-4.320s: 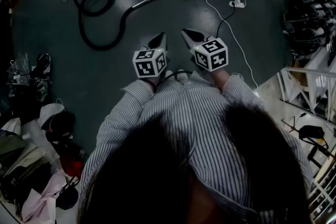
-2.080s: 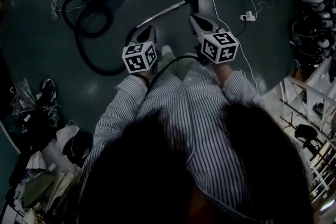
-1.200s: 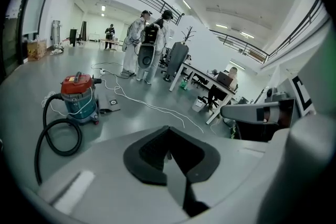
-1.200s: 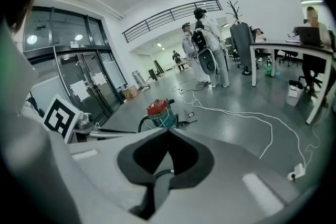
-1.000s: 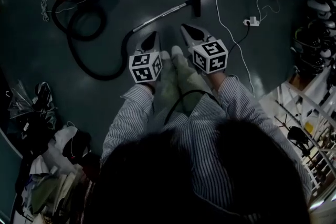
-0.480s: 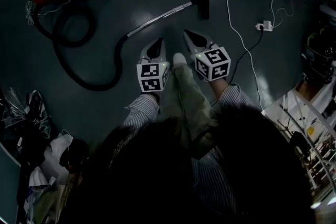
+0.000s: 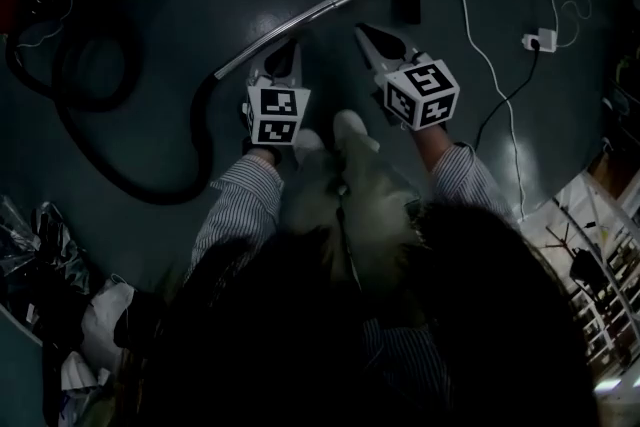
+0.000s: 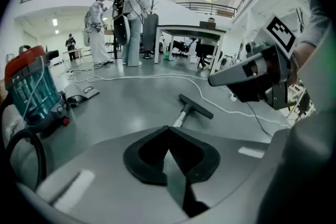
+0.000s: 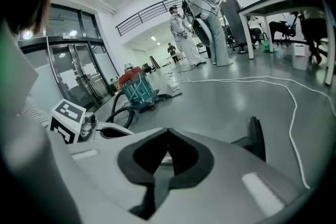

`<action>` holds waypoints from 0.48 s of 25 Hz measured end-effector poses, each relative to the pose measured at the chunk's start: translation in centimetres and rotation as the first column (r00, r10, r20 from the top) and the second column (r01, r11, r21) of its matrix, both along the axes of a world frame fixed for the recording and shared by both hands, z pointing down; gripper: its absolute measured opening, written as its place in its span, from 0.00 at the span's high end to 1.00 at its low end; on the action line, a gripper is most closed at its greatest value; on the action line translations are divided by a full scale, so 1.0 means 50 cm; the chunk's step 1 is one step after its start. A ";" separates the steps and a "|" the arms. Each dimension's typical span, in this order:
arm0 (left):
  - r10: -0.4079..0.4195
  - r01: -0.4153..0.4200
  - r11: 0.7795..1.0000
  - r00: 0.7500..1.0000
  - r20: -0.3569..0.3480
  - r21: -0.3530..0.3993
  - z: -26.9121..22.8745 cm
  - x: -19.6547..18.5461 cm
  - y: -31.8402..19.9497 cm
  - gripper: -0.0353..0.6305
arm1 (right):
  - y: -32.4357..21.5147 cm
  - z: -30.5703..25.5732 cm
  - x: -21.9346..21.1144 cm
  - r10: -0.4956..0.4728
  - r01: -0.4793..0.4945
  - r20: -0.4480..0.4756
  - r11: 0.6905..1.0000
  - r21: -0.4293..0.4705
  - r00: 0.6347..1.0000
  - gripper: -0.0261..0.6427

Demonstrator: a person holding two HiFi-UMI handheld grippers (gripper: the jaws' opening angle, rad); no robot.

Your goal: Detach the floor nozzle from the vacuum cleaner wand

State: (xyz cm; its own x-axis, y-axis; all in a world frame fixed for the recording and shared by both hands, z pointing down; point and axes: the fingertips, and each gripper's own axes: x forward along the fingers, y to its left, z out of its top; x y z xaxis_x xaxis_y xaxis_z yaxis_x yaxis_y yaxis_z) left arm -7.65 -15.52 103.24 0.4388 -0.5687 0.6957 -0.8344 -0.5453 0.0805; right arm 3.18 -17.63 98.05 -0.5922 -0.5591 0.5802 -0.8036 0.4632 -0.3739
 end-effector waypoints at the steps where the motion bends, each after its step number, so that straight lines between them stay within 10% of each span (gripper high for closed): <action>1: 0.025 -0.025 1.000 0.999 0.021 -0.003 0.041 0.001 -0.006 0.94 | -0.006 0.036 0.000 0.001 -0.001 0.007 1.000 0.003 1.000 0.96; 12: 0.347 -0.350 0.937 0.917 0.196 -0.020 0.336 0.041 -0.076 0.72 | -0.093 0.285 0.007 0.010 -0.012 0.043 0.998 0.057 0.999 0.96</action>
State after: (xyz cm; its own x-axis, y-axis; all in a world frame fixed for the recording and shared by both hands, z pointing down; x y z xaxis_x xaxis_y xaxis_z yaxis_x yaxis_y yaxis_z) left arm -5.60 -19.31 120.06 0.4684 -0.4152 0.7799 -0.5899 -0.8041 -0.0738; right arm 3.52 -22.30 112.29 -0.6092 -0.5974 0.5215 -0.7928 0.4760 -0.3807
